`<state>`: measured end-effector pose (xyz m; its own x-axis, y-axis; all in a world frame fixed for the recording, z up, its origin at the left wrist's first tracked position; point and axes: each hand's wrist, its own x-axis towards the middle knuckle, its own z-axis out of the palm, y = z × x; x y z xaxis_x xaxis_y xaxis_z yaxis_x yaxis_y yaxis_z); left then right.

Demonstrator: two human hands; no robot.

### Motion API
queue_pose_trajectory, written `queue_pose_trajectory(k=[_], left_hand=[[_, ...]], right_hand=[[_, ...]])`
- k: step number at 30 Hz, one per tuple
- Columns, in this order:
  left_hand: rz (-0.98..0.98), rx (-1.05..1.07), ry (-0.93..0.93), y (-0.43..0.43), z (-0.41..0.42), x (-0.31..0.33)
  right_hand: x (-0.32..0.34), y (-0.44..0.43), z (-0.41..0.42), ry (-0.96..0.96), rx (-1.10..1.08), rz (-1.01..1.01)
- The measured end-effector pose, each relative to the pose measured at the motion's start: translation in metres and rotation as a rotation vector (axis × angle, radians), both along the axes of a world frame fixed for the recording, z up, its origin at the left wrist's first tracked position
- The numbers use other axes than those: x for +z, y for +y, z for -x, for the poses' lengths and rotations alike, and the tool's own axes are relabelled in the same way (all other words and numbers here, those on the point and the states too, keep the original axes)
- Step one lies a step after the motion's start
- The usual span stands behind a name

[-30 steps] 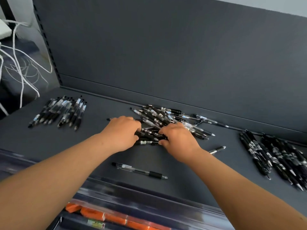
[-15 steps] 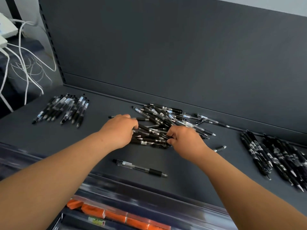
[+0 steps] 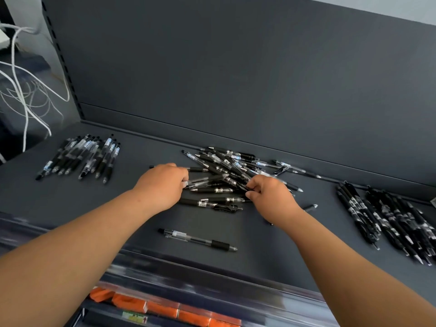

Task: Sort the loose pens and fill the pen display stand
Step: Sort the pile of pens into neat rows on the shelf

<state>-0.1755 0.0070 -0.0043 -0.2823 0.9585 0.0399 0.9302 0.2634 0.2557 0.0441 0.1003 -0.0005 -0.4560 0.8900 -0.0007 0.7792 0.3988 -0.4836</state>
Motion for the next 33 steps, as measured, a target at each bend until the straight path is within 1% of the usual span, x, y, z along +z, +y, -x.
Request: queue_pose_trajectory(k=[4,6,7,9,11,13,14,17,20,23,28,33], left_hand=[[-0.088,0.011,0.024,-0.002,-0.003,0.001],[-0.124,-0.031,-0.008,-0.002,-0.006,0.004],[-0.107,-0.069,-0.047,-0.003,-0.009,0.006],[-0.012,-0.145,-0.109,-0.003,-0.014,0.007],[0.075,-0.193,-0.091,-0.003,-0.019,0.005],[0.100,-0.199,-0.060,-0.002,-0.020,0.002],[0.100,-0.198,-0.054,-0.001,-0.019,0.001],[0.071,-0.210,-0.048,0.001,-0.021,0.002],[-0.008,-0.207,-0.049,0.006,-0.025,0.004],[-0.061,-0.212,0.002,0.012,-0.030,0.002],[-0.024,-0.180,0.067,0.017,-0.031,-0.004],[-0.018,-0.213,0.083,0.020,-0.034,-0.003]], right_hand=[[-0.003,0.001,0.000,0.009,-0.022,-0.020],[-0.004,0.003,-0.002,-0.011,-0.015,-0.025],[-0.003,0.004,-0.002,-0.031,-0.008,-0.021],[-0.003,0.006,-0.004,-0.075,0.009,-0.012],[-0.003,0.007,-0.007,-0.156,0.008,-0.019],[-0.005,0.007,-0.010,-0.228,-0.001,-0.033],[-0.005,0.007,-0.011,-0.234,0.001,-0.032],[-0.004,0.008,-0.016,-0.204,0.025,0.001],[0.000,0.008,-0.022,-0.131,0.019,0.039],[0.004,0.010,-0.029,-0.049,0.012,0.069],[0.008,0.013,-0.040,0.058,-0.021,0.118],[0.007,0.016,-0.048,0.119,-0.049,0.151]])
